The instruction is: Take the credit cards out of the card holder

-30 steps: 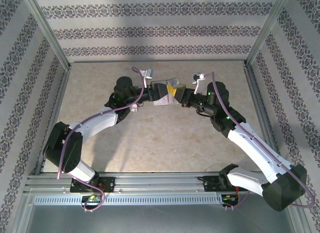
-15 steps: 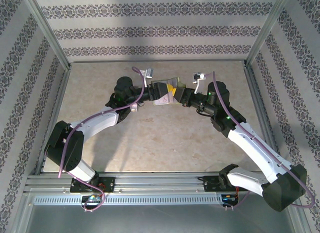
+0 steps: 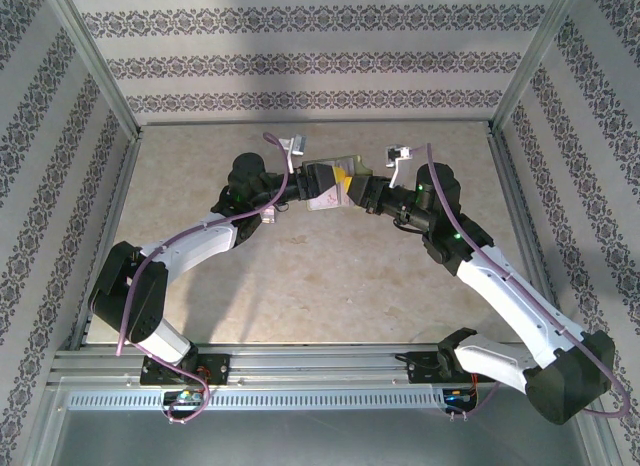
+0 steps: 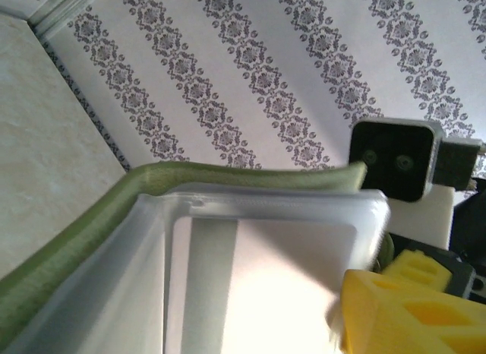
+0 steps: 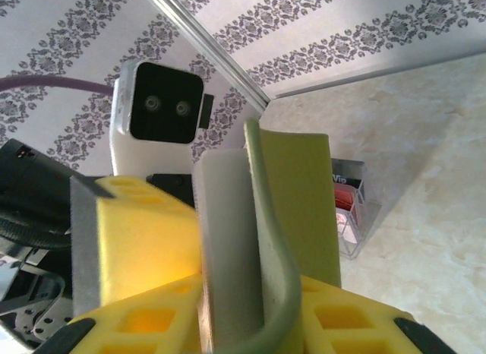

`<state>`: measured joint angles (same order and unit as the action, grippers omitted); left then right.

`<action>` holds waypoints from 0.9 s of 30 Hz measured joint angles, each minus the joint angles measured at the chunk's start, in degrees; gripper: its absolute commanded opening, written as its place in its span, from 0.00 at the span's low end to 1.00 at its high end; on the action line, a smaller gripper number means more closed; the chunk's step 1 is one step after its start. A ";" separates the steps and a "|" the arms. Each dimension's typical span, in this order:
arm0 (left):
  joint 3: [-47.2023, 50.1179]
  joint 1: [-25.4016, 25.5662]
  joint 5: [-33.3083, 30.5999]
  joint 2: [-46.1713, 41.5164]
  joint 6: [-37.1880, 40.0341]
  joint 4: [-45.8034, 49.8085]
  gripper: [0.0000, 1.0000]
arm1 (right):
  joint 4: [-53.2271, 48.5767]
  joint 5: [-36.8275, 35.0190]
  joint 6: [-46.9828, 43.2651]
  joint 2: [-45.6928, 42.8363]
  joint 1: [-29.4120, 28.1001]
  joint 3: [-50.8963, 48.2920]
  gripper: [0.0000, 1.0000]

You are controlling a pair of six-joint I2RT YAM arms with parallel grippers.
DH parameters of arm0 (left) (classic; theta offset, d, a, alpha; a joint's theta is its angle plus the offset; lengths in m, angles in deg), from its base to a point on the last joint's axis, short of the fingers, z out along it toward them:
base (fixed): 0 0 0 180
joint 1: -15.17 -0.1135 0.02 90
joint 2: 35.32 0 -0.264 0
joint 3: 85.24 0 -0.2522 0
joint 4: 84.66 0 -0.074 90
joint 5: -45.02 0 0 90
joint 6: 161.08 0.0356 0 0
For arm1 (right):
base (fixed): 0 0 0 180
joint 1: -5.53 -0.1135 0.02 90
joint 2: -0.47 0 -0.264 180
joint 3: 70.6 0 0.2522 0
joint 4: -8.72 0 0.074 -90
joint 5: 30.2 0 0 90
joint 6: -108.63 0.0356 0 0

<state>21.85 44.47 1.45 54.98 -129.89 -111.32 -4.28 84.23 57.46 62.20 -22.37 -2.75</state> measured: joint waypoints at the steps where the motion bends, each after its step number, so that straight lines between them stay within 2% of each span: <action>1: 0.00 0.02 -0.04 0.00 -0.02 0.00 0.67 | 0.22 0.70 0.02 -0.24 0.00 -0.15 0.30; 4: -0.02 0.17 -0.20 0.00 0.00 0.00 0.62 | 0.63 2.05 0.04 -1.36 0.00 -0.68 0.30; 7: -0.02 0.39 -0.17 0.00 -0.02 -0.37 0.61 | 0.92 2.29 0.02 -2.38 0.00 -1.11 0.25; 9: -0.02 0.39 -0.17 0.00 -0.04 -0.90 0.61 | 0.98 2.25 -0.02 -2.67 0.02 -1.14 0.19; 14: -0.02 0.39 -0.17 0.00 -0.02 -1.55 0.62 | 1.29 2.21 0.28 -2.71 0.04 -1.36 0.18; 16: -0.02 0.37 -0.17 0.00 -0.04 -1.55 0.63 | 1.44 2.23 0.35 -2.71 0.04 -1.36 0.13; 24: -0.02 0.37 -0.74 0.00 0.02 -1.60 0.76 | 2.14 2.23 1.22 -2.73 0.04 -1.38 0.13; 27: -0.02 0.37 -1.03 0.00 0.04 -1.51 0.82 | 2.51 2.25 1.55 -2.89 0.07 -1.49 0.16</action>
<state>21.82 44.84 0.43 54.98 -129.84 -112.83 -1.77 86.48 59.02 59.32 -22.31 -4.24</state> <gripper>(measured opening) 0.785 0.146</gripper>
